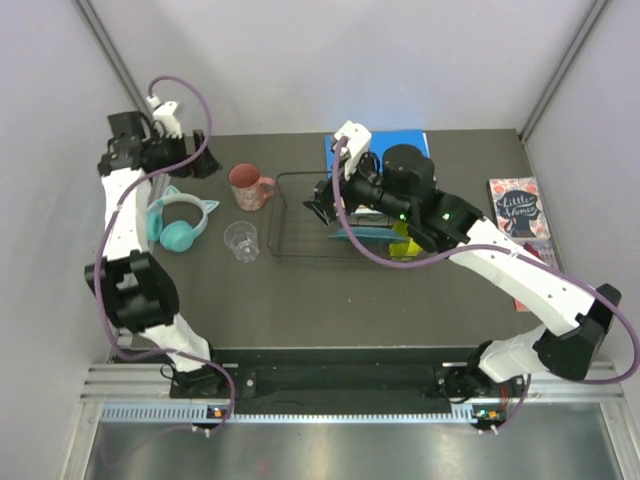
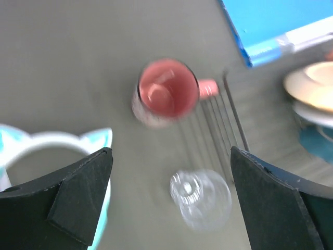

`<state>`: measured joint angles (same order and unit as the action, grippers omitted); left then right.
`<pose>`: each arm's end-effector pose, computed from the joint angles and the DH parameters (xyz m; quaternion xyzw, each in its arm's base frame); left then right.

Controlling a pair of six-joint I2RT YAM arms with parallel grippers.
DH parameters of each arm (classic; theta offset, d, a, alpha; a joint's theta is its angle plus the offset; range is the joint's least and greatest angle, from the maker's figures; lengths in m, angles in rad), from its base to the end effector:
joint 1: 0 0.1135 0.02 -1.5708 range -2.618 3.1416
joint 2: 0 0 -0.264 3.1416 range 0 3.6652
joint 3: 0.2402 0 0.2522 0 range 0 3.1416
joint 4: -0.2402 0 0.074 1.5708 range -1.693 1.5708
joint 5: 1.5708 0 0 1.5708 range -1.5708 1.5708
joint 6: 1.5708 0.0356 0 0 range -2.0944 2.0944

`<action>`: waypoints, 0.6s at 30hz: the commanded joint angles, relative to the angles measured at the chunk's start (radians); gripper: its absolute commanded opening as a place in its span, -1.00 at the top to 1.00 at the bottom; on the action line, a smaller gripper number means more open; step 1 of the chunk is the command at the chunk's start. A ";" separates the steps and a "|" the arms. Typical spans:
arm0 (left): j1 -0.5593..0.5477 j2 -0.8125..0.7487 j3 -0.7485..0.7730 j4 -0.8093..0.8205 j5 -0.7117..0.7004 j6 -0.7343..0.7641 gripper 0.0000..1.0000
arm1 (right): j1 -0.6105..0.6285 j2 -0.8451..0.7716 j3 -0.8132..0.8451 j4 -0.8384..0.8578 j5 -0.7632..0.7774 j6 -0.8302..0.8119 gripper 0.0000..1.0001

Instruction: Load the mixed dishes into the dish rack

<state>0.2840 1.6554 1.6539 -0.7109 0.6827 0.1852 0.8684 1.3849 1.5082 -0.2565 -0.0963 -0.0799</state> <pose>0.3560 0.0805 0.3698 0.0968 0.8627 -0.2049 0.4521 0.2011 0.2429 0.4481 -0.3714 0.6543 0.2861 0.5933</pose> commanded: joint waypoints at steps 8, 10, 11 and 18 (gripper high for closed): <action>-0.147 0.383 0.277 0.108 -0.317 -0.090 -0.98 | 0.015 -0.158 -0.215 0.137 0.155 0.137 -0.99; -0.157 0.415 0.297 0.110 -0.342 -0.089 -0.98 | 0.015 -0.171 -0.230 0.137 0.158 0.140 -0.99; -0.160 0.425 0.300 0.114 -0.369 -0.084 -0.98 | 0.015 -0.175 -0.236 0.138 0.159 0.141 -0.99; -0.193 0.501 0.317 0.126 -0.442 -0.046 -0.98 | 0.015 -0.195 -0.259 0.129 0.167 0.146 -0.95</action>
<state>0.1196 2.1269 1.9232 -0.6285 0.3130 0.1181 0.8753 1.2175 1.2587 -0.1635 0.0509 0.0479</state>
